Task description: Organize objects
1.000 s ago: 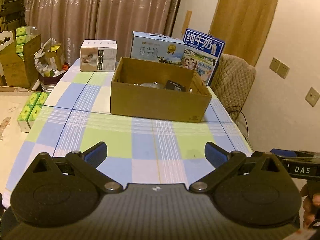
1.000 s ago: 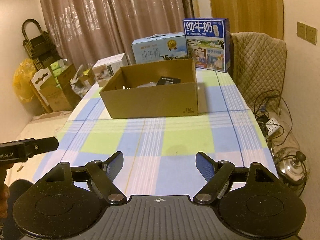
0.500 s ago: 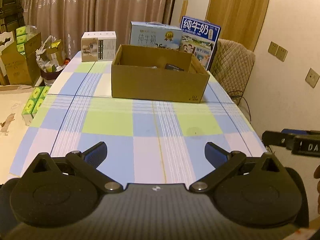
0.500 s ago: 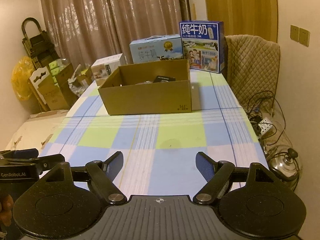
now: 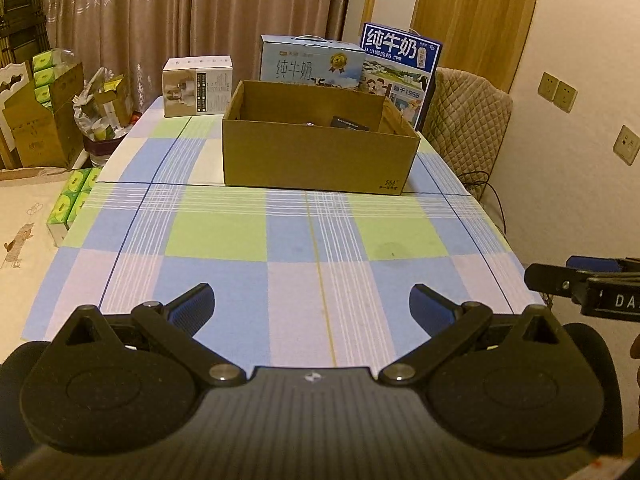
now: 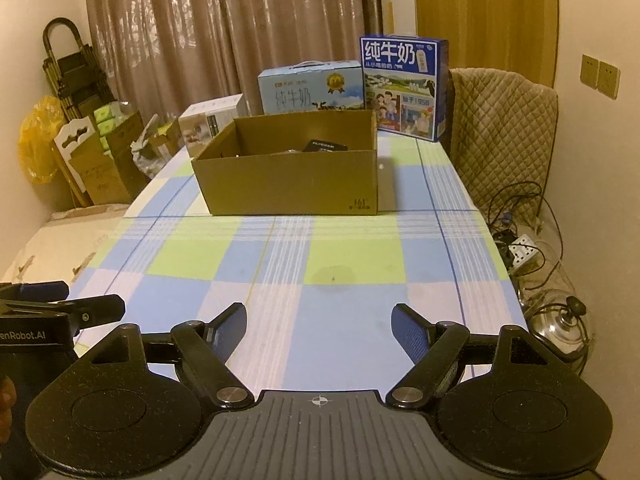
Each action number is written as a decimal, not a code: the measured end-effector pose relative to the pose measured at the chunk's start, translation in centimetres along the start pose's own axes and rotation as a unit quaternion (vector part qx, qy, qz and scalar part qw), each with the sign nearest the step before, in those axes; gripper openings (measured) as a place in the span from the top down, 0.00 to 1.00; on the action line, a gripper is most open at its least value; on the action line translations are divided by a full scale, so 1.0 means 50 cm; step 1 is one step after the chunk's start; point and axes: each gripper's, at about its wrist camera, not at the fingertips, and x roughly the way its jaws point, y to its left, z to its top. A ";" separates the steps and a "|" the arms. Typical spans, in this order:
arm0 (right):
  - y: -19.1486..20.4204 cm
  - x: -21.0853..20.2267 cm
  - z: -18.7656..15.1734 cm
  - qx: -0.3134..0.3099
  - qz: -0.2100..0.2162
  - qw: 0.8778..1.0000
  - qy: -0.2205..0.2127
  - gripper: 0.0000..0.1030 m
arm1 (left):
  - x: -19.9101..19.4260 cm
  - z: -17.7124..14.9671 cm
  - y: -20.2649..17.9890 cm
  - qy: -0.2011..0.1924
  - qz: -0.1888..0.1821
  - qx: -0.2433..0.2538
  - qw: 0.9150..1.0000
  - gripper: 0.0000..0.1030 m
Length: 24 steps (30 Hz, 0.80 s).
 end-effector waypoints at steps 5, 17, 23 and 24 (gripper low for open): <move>0.004 0.001 -0.005 -0.004 -0.001 1.000 0.002 0.26 | 0.002 -0.004 -0.005 0.001 -0.001 0.004 1.000 0.01; 0.004 0.003 -0.005 -0.004 0.000 1.000 0.002 0.26 | 0.004 -0.006 -0.007 0.003 -0.001 0.009 1.000 0.01; 0.004 0.003 -0.003 -0.003 0.000 1.000 0.002 0.26 | 0.002 -0.005 -0.011 0.002 -0.004 0.011 1.000 0.01; 0.004 0.002 -0.004 -0.003 0.000 1.000 0.002 0.26 | 0.002 -0.005 -0.011 0.002 -0.004 0.011 1.000 0.01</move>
